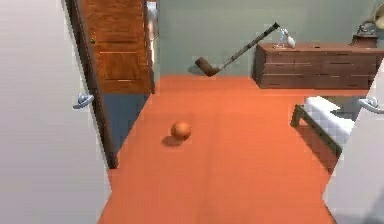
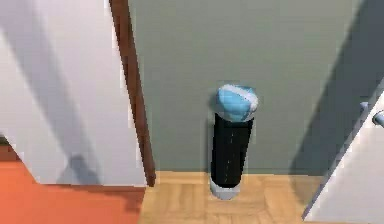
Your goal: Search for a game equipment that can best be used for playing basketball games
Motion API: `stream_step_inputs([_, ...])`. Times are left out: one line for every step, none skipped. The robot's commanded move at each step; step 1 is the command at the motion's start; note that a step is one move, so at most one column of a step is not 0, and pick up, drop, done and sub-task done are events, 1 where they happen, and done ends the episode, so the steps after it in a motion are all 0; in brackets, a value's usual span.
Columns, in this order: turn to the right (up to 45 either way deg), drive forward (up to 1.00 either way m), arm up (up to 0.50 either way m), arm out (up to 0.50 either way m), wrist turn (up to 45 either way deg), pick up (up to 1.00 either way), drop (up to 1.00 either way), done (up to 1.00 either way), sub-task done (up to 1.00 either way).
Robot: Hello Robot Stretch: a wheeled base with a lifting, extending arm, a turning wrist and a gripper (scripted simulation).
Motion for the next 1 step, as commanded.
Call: stream_step_inputs([0.0,0.95,0.0,0.0,0.0,0.0,0.0,0.0,0.0])
